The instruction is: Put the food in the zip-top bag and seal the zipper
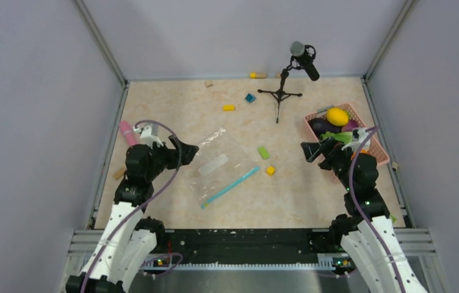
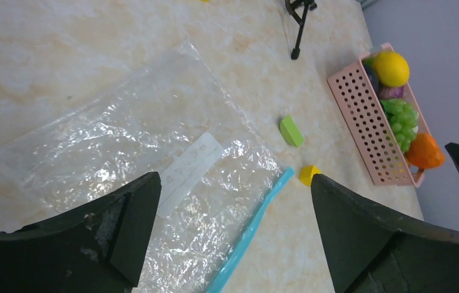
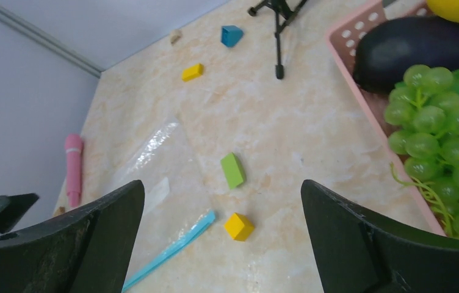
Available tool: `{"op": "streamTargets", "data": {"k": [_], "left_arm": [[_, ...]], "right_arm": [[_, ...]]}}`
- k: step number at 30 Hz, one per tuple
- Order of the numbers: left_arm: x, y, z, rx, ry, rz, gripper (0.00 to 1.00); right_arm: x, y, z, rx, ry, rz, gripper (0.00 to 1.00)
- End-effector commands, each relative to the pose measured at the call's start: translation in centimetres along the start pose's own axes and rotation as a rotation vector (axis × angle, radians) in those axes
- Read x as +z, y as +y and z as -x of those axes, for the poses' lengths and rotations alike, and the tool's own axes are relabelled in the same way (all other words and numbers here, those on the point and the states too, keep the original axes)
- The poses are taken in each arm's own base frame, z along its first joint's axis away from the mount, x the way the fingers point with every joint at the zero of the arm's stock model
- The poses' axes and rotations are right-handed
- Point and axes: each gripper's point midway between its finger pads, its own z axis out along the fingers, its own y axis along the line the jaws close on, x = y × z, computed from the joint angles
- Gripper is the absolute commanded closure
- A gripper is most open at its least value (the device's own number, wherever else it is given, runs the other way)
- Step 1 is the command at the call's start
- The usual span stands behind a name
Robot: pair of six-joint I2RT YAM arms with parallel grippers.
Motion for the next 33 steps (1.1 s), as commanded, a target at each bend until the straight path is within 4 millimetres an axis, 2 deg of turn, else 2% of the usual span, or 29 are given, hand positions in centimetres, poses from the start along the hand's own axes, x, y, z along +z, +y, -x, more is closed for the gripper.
{"op": "streamTargets", "data": {"k": [1, 4, 7, 10, 15, 17, 19, 25, 29, 33], "left_arm": [[1.8, -2.8, -1.2, 0.036, 0.064, -0.169, 0.02], [3.4, -3.9, -4.4, 0.093, 0.172, -0.162, 0.02], [4.4, -3.9, -7.5, 0.164, 0.282, -0.068, 0.02], [4.4, -3.5, -10.4, 0.207, 0.388, -0.004, 0.02], [3.2, -1.2, -15.6, 0.309, 0.568, 0.163, 0.06], [2.7, -0.4, -16.7, 0.367, 0.609, 0.229, 0.07], [2.7, 0.2, -16.9, 0.407, 0.613, 0.283, 0.07], [3.9, -1.7, -19.2, 0.45, 0.691, 0.184, 0.07], [4.7, -1.4, -20.7, 0.482, 0.739, 0.19, 0.08], [5.3, -0.7, -21.5, 0.49, 0.769, 0.228, 0.17]], "right_arm": [[-0.4, 3.5, 1.2, -0.013, -0.059, 0.2, 0.01], [-0.5, 3.7, 0.3, -0.035, -0.061, 0.25, 0.01], [-0.8, 4.1, -0.3, -0.055, -0.037, 0.283, 0.01], [-0.9, 4.4, -0.7, -0.051, 0.012, 0.284, 0.01], [-0.2, 4.8, -2.3, -0.028, 0.101, 0.323, 0.01], [-0.1, 5.3, -2.8, -0.028, 0.119, 0.366, 0.02], [-0.2, 5.7, -3.3, -0.028, 0.137, 0.411, 0.03], [-0.3, 5.7, -3.8, -0.027, 0.146, 0.425, 0.05], [-0.6, 5.7, -3.8, -0.03, 0.14, 0.43, 0.05], [-1.0, 6.1, -3.5, -0.038, 0.122, 0.444, 0.05]]}}
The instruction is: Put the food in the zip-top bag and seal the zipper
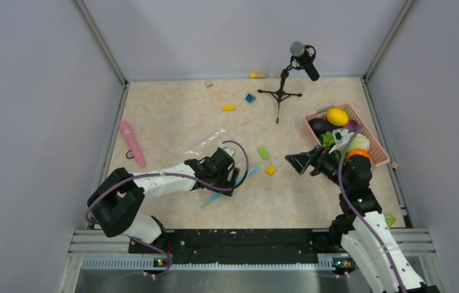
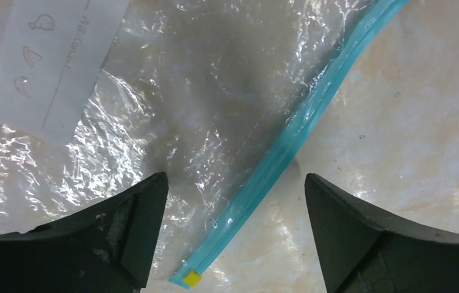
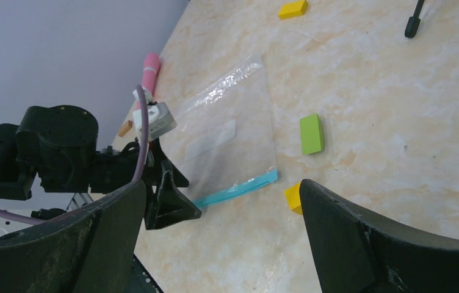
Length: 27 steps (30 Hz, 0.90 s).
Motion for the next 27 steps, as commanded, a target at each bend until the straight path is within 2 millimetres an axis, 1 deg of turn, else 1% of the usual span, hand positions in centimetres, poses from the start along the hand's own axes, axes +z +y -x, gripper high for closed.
{"op": "streamTargets", "data": {"k": [1, 2, 4, 8, 9, 10, 14, 16, 20, 24, 25, 27], "left_arm": [[0.6, -0.9, 1.6, 0.007, -0.023, -0.009, 0.24], [0.7, -0.9, 1.6, 0.004, -0.021, -0.008, 0.31], [0.9, -1.1, 1.8, -0.002, -0.023, -0.011, 0.5], [0.9, -1.6, 1.9, -0.008, -0.03, -0.036, 0.83], [0.9, -1.8, 2.0, -0.011, -0.035, -0.047, 0.94], [0.7, -2.0, 2.2, -0.014, -0.043, -0.062, 1.0], [-0.6, -3.4, 3.0, -0.029, -0.092, -0.146, 1.0], [-2.3, -4.1, 4.0, -0.047, -0.155, -0.204, 1.0], [-6.4, -6.3, 5.6, -0.072, -0.304, -0.391, 1.0], [-10.3, -7.4, 6.3, -0.074, -0.431, -0.534, 1.0], [-10.9, -7.7, 5.8, -0.066, -0.437, -0.572, 1.0], [-12.3, -8.3, 5.8, -0.061, -0.473, -0.639, 1.0]], "right_arm": [[-0.4, 1.3, 1.1, -0.04, -0.052, 0.054, 0.05], [-0.5, 1.3, 1.2, -0.042, -0.056, 0.055, 0.05], [-0.6, 1.4, 1.2, -0.044, -0.062, 0.056, 0.05], [-0.7, 1.4, 1.3, -0.046, -0.069, 0.054, 0.06], [-0.6, 1.3, 1.3, -0.046, -0.07, 0.052, 0.06], [-0.6, 1.3, 1.3, -0.045, -0.069, 0.049, 0.06], [-0.4, 1.1, 1.0, -0.027, -0.059, 0.051, 0.07], [-0.2, 1.5, 0.7, -0.01, -0.051, 0.087, 0.09], [0.3, 3.6, -0.7, -0.013, -0.002, 0.206, 0.11], [2.4, 6.4, -3.5, -0.115, 0.077, 0.227, 0.11], [3.1, 6.8, -3.9, -0.135, 0.066, 0.204, 0.11], [4.4, 7.5, -4.8, -0.145, 0.063, 0.174, 0.14]]}}
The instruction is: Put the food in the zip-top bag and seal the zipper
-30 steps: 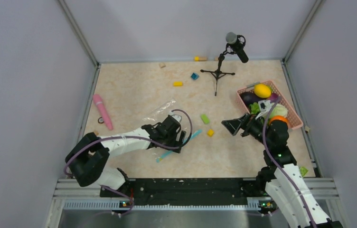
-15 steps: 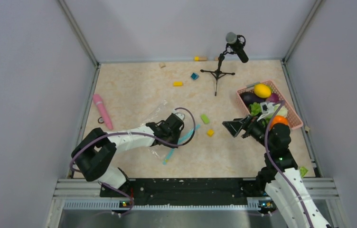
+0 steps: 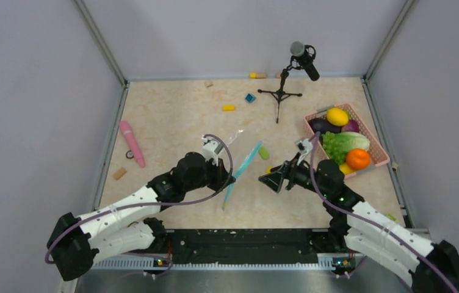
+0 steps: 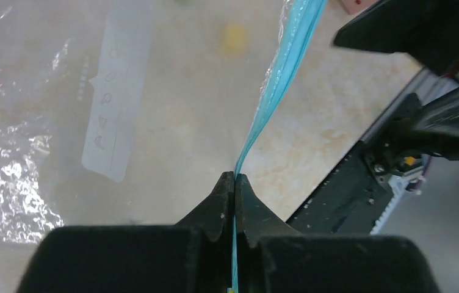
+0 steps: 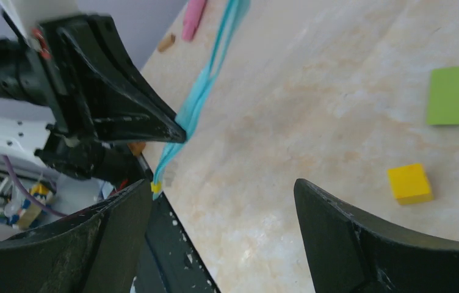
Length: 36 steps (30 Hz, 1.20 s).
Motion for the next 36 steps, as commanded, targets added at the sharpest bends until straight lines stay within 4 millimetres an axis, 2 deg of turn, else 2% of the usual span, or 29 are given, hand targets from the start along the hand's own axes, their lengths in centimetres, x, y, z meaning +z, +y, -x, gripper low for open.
{"op": "streamTargets", "data": {"k": [1, 4, 8, 10, 17, 23, 28, 33, 36], "left_arm": [[-1.6, -3.7, 1.3, -0.005, -0.094, -0.209, 1.0], [-2.0, -4.2, 0.9, -0.001, -0.101, -0.252, 1.0], [-2.2, -4.6, 0.5, -0.001, -0.092, -0.287, 1.0], [-2.4, -5.2, 0.3, 0.008, -0.09, -0.327, 1.0], [-1.8, -4.8, 0.2, -0.001, -0.076, -0.304, 1.0], [-1.5, -5.0, 0.2, -0.004, -0.067, -0.31, 1.0], [-1.5, -4.6, 0.5, -0.025, -0.088, -0.286, 1.0], [-1.8, -4.2, 0.8, -0.028, -0.118, -0.265, 1.0], [-2.0, -4.5, 0.8, -0.023, -0.118, -0.28, 1.0]], "right_arm": [[3.3, 2.0, 2.2, -0.11, -0.112, -0.05, 0.16], [4.7, 2.3, 1.6, -0.066, -0.125, -0.054, 0.21], [5.7, 2.1, 1.0, -0.053, -0.158, -0.103, 0.22], [6.0, 1.9, 0.9, -0.054, -0.177, -0.122, 0.23], [5.9, 3.2, 1.0, -0.055, -0.179, -0.059, 0.23], [5.9, 3.3, 0.6, -0.054, -0.152, -0.059, 0.23], [4.9, 2.6, 0.4, -0.039, -0.144, -0.1, 0.23], [2.9, 2.3, 1.5, -0.023, -0.217, -0.122, 0.23], [2.5, 2.8, 2.1, -0.024, -0.239, -0.102, 0.23]]}}
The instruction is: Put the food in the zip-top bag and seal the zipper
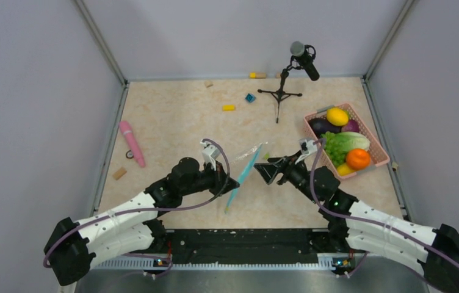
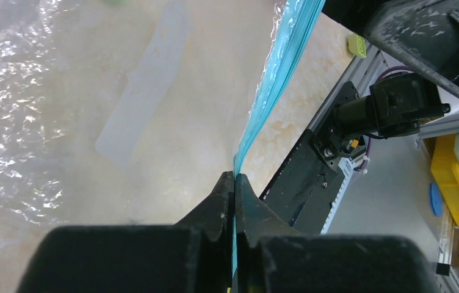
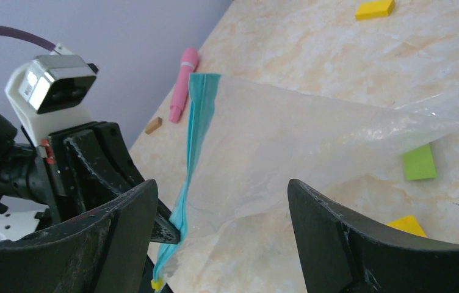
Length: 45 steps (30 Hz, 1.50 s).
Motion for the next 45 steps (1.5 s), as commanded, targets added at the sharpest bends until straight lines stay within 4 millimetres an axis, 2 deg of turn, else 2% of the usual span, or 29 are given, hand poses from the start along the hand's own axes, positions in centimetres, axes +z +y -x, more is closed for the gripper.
{"op": "streamTargets", "data": {"k": [1, 6, 10, 14, 19, 25, 29, 32, 39, 40, 41, 45], "left_arm": [[-0.3, -1.1, 1.2, 0.018, -0.059, -0.043, 1.0], [-0.3, -1.3, 1.2, 0.018, -0.058, -0.054, 1.0], [-0.3, -1.5, 1.2, 0.019, -0.055, -0.067, 1.0], [-0.3, -1.7, 1.0, 0.02, -0.052, -0.083, 1.0], [-0.1, -1.4, 0.9, 0.011, -0.048, -0.069, 1.0], [0.0, -1.2, 1.2, 0.006, -0.063, -0.057, 1.0], [0.2, -1.6, 1.0, 0.009, -0.046, -0.085, 1.0], [0.3, -1.9, 0.7, 0.006, -0.03, -0.108, 1.0], [0.5, -2.4, 0.3, 0.0, -0.015, -0.143, 1.0], [0.6, -2.3, 0.3, 0.0, -0.015, -0.142, 1.0], [0.6, -2.3, 0.3, -0.003, -0.014, -0.138, 1.0], [0.7, -1.7, 0.3, -0.011, -0.018, -0.102, 1.0]], "right_arm": [[-0.4, 0.3, 0.7, 0.011, -0.033, 0.006, 0.23], [0.8, 1.0, 0.1, -0.009, 0.009, 0.026, 0.24], [1.9, 0.2, -1.4, -0.022, 0.064, -0.01, 0.27], [2.5, 0.2, -2.0, -0.015, 0.08, -0.002, 0.28], [2.2, 1.5, -2.0, -0.018, 0.093, 0.069, 0.28], [0.2, 3.8, -2.1, -0.027, 0.088, 0.224, 0.3], [-0.3, 4.9, -1.4, -0.032, 0.061, 0.284, 0.45], [0.5, 4.7, -1.1, -0.034, 0.054, 0.259, 0.56], [2.0, 5.1, -1.5, -0.02, 0.08, 0.26, 0.74], [2.0, 5.1, -1.7, -0.016, 0.086, 0.265, 0.83], [2.0, 5.2, -1.7, -0.013, 0.087, 0.273, 1.0], [2.0, 4.7, -2.5, -0.011, 0.139, 0.239, 1.0]]}}
